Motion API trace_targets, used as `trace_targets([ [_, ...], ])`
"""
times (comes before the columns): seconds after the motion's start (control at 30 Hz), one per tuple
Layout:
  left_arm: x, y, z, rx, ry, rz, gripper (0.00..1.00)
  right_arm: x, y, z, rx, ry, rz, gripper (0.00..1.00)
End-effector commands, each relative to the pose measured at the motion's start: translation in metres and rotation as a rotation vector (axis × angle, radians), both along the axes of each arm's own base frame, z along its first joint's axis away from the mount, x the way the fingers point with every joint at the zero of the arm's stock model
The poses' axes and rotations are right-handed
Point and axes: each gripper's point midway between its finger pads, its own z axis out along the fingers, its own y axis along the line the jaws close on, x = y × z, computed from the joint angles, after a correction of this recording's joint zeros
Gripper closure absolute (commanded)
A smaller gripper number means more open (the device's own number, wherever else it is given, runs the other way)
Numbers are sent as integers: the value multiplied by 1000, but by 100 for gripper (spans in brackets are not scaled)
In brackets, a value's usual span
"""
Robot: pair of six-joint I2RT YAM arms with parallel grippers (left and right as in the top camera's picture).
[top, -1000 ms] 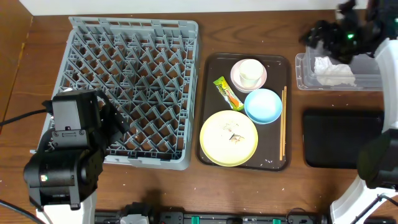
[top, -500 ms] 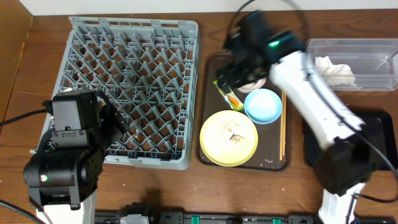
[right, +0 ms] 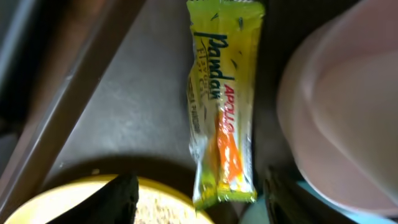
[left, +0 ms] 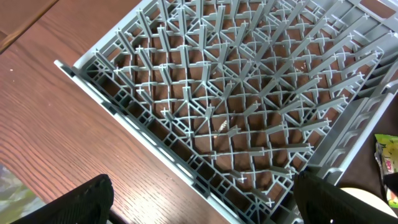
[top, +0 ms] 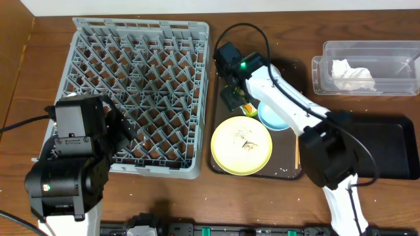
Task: Sort waste into correct bins and load items into the dishwasher
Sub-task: 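Move the right gripper to the tray and grasp the yellow wrapper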
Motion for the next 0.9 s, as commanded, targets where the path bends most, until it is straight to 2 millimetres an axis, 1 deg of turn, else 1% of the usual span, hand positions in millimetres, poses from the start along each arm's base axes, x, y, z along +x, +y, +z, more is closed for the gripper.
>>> trace_targets([
  [0.0, -1, 2, -1, 1, 4, 9, 7, -5, 4, -19, -14, 33, 9, 39],
  [0.17, -1, 2, -1, 1, 4, 9, 6, -6, 9, -24, -13, 31, 19, 41],
  [0.23, -1, 2, -1, 1, 4, 9, 7, -5, 11, -27, -11, 28, 21, 47],
  [0.33, -1, 2, -1, 1, 4, 9, 7, -4, 13, -39, -16, 36, 18, 58],
  [0.47, -1, 2, -1, 1, 4, 9, 7, -4, 9, -57, -36, 59, -6, 67],
  [0.5, -1, 2, -1, 1, 4, 9, 7, -4, 8, -58, -38, 60, -11, 68],
  [0.57, -1, 2, -1, 1, 4, 9, 7, -4, 6, -62, -44, 64, -17, 78],
  [0.6, -1, 2, -1, 1, 4, 9, 7, -4, 6, -62, -44, 65, -17, 85],
  [0.63, -1, 2, -1, 1, 4, 9, 7, -3, 7, -62, -42, 62, -26, 95],
  [0.67, -1, 2, -1, 1, 4, 9, 7, -2, 7, -61, -40, 59, -40, 99],
  [0.77, -1, 2, -1, 1, 4, 9, 7, 1, 9, -51, -27, 52, -72, 99],
  [0.87, -1, 2, -1, 1, 4, 9, 6, 9, 15, -27, -5, 30, -96, 99],
])
